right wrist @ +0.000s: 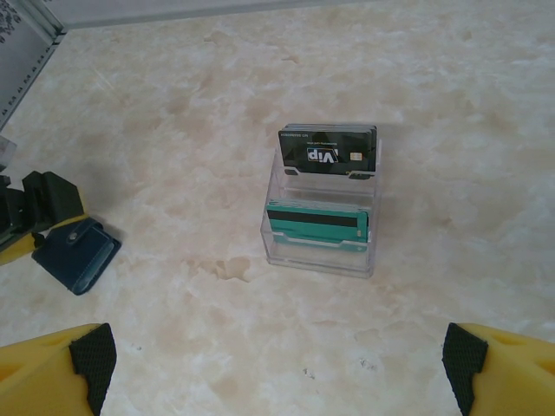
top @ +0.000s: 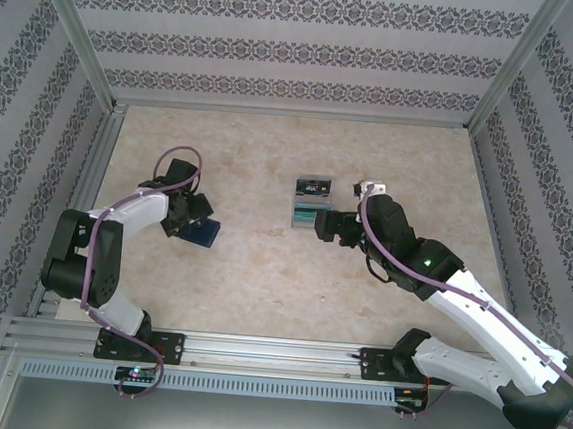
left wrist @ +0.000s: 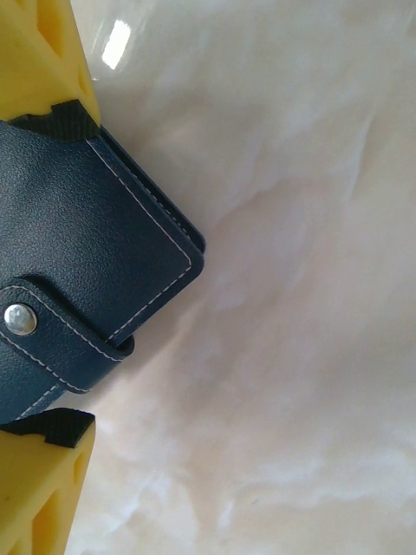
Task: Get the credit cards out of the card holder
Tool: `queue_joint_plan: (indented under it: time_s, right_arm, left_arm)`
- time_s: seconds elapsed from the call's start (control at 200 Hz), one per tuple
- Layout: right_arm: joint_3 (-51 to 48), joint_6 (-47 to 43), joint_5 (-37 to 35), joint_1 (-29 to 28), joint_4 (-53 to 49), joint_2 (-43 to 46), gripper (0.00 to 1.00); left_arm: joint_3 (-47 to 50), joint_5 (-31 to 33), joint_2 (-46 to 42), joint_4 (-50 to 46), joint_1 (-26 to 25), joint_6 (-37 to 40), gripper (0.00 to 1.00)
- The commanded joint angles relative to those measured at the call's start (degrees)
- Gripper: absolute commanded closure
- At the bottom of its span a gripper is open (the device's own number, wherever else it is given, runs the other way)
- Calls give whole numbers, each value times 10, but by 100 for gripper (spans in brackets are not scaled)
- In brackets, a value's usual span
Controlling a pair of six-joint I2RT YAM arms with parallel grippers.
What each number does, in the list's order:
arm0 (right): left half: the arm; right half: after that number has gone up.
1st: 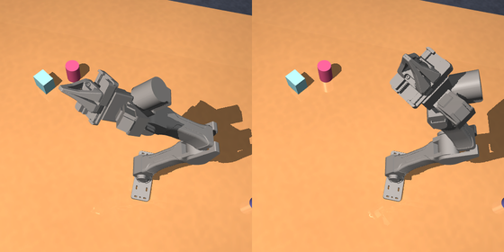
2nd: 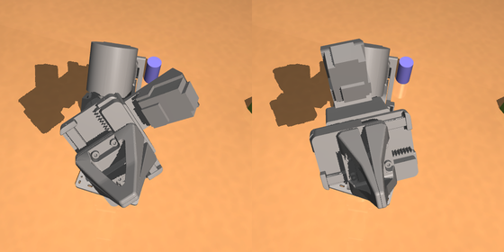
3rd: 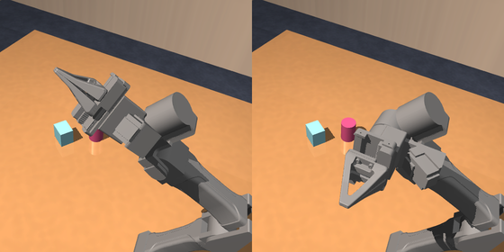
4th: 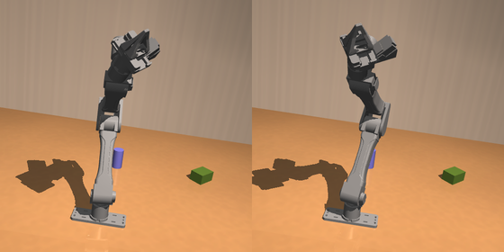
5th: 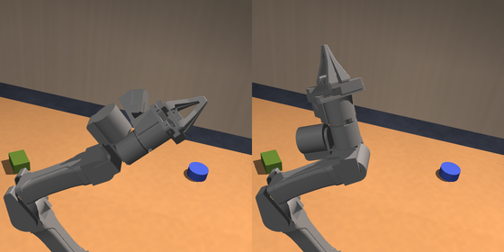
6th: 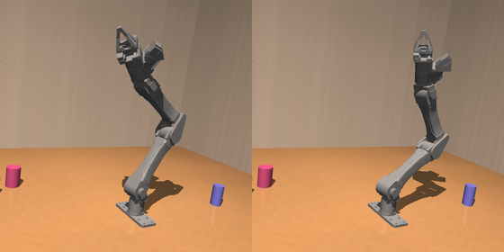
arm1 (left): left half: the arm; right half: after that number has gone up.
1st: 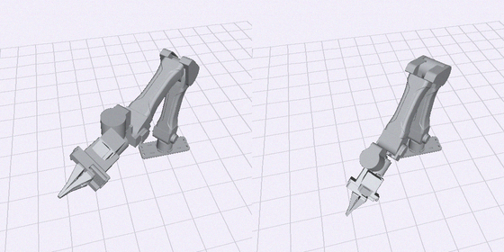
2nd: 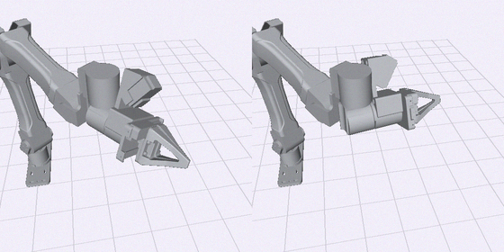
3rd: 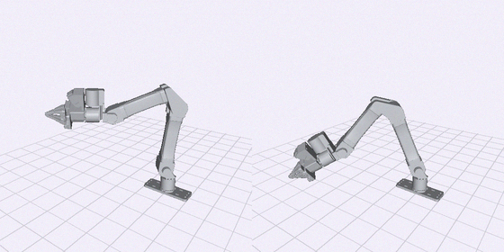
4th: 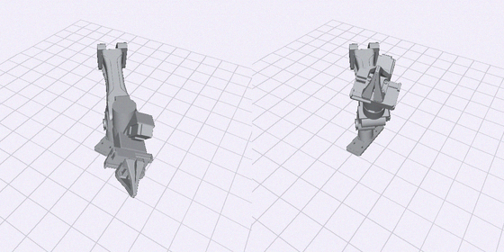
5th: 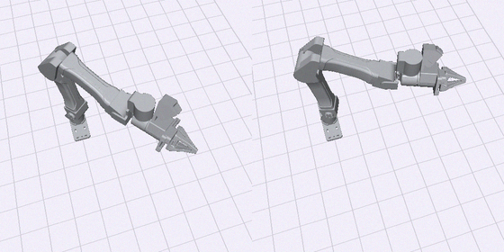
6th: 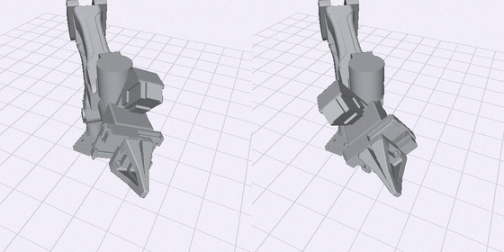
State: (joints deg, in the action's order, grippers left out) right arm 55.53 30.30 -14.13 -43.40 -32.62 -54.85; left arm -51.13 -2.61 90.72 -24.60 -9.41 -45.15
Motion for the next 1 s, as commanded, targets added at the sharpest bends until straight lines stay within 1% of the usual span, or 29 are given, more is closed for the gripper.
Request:
queue_joint_plan:
  time_s: [0.0,0.12,0.245,0.31,0.385,0.465,0.545,0.655,0.734,0.749,0.799,0.869,0.994]
  right_arm:
    - [-8,9,-11,-8,-1,-1,2]
    - [-11,10,-11,-8,1,0,2]
    - [-13,11,-8,-8,-1,1,2]
    - [-14,10,-3,-8,-4,0,2]
    - [-11,2,7,-9,-6,-6,2]
    - [-1,-22,25,-14,-6,-27,2]
    - [17,-32,26,-27,-7,-60,2]
    - [33,-50,52,-36,14,-113,2]
    - [53,-64,81,-43,26,-160,12]
    - [58,-65,88,-43,28,-169,14]
    - [73,-76,105,-49,33,-202,21]
    - [107,-97,101,-66,26,-252,23]
    - [171,-127,123,-83,5,-347,34]
  left_arm:
    - [7,-27,14,9,-50,0,17]
    - [9,-35,17,28,-118,-18,17]
    - [-12,-33,27,39,-186,-35,17]
    - [-26,-28,31,38,-209,-40,16]
    - [-36,-28,27,39,-220,-46,16]
    - [-40,-21,7,31,-220,-55,12]
    - [-37,-4,-29,15,-216,-60,8]
    - [-21,19,-87,-23,-197,-75,4]
    - [3,33,-139,-54,-173,-89,2]
    - [11,34,-148,-58,-168,-91,0]
    - [33,40,-189,-71,-153,-100,1]
    - [61,48,-242,-94,-132,-116,1]
    - [98,79,-334,-170,-100,-151,1]
